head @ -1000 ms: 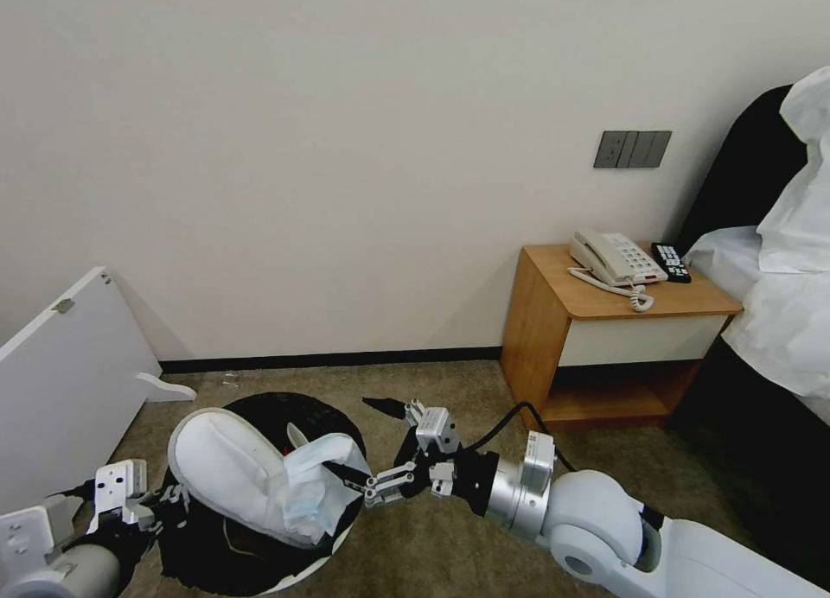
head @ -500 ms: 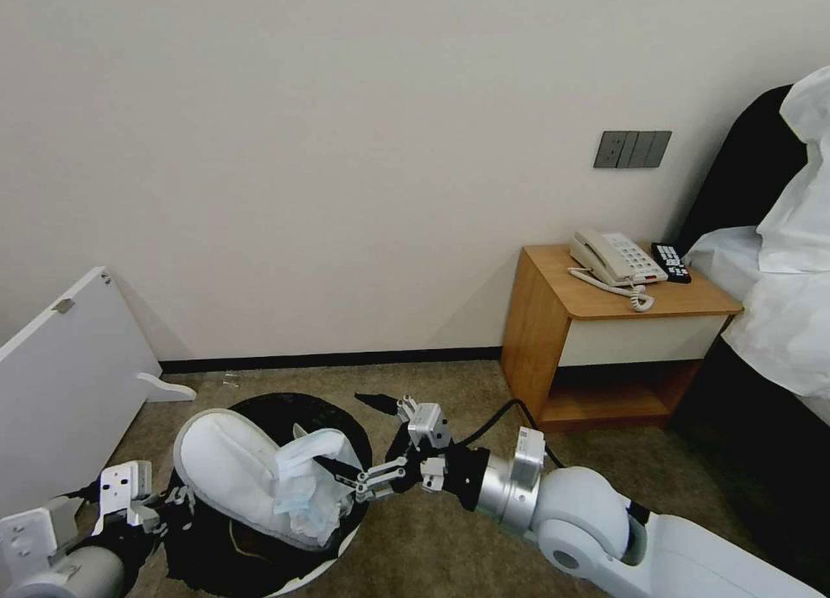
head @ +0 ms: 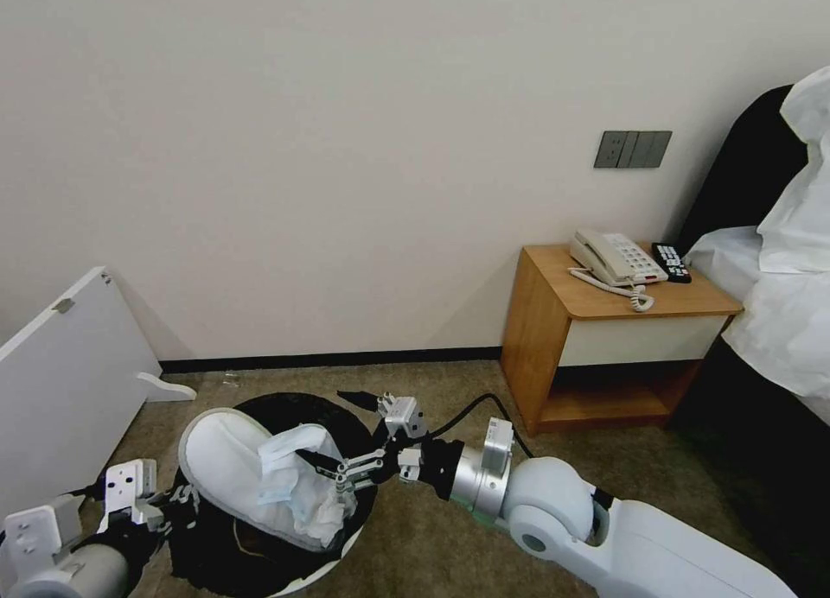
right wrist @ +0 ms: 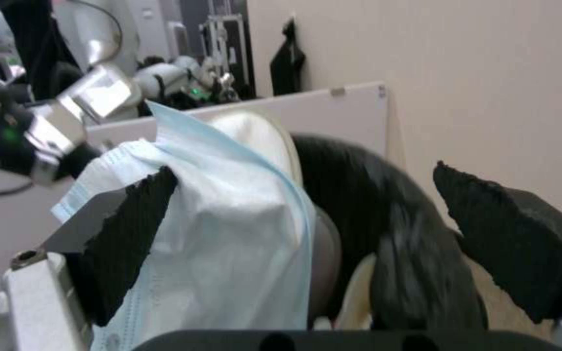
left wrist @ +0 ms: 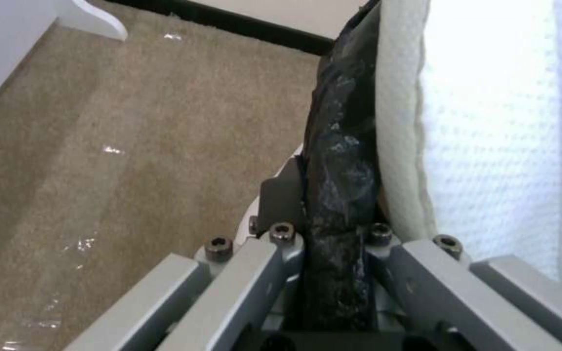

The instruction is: Pick up the trash bin, then pick up the garbage from the floor and place it into the trash bin.

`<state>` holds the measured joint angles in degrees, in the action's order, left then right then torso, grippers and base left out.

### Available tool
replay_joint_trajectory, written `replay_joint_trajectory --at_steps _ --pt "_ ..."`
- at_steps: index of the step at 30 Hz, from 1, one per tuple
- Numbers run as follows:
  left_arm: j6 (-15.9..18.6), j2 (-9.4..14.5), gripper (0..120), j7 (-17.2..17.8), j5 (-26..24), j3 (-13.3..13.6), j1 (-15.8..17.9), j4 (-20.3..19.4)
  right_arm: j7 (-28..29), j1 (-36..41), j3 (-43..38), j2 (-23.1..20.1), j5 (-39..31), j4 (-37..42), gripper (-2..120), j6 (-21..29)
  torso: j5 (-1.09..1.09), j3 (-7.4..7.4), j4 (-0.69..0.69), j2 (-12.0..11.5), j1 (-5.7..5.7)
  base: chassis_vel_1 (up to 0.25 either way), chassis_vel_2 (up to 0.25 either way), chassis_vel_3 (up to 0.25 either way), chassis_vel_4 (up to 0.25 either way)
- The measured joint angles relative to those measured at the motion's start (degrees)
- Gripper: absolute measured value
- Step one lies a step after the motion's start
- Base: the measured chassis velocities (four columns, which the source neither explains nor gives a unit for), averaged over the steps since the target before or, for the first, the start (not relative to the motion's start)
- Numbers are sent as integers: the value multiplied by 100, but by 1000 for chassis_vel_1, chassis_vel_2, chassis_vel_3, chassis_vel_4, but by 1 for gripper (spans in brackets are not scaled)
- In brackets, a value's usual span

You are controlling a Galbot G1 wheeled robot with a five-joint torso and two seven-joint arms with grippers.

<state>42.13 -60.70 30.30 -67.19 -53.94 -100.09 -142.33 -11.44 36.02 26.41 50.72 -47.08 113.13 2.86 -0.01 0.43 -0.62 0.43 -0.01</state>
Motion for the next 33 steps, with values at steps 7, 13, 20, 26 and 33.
replay_joint_trajectory --at_steps 7,13,20,26,33 --pt "0 15 3 55 -157 -100 53 -13 -61 125 17 -97 146 -239 100 -35 0 0 -1 0 0 0 0 0 0" --pt "0 27 3 83 -212 -131 65 -20 -86 200 -5 -184 196 -257 100 -63 0 0 0 0 0 0 0 0 0" --pt "0 53 3 147 -326 -222 83 -35 -114 376 -118 -372 258 -202 100 -107 1 0 0 0 0 0 0 0 0" --pt "-1 54 3 147 -326 -229 86 -2 -119 503 -226 -518 273 -85 100 -115 1 0 0 0 0 0 0 0 0" --pt "0 64 3 147 -307 -225 91 31 -125 589 -395 -656 273 143 100 -160 1 0 0 0 0 0 0 0 0"
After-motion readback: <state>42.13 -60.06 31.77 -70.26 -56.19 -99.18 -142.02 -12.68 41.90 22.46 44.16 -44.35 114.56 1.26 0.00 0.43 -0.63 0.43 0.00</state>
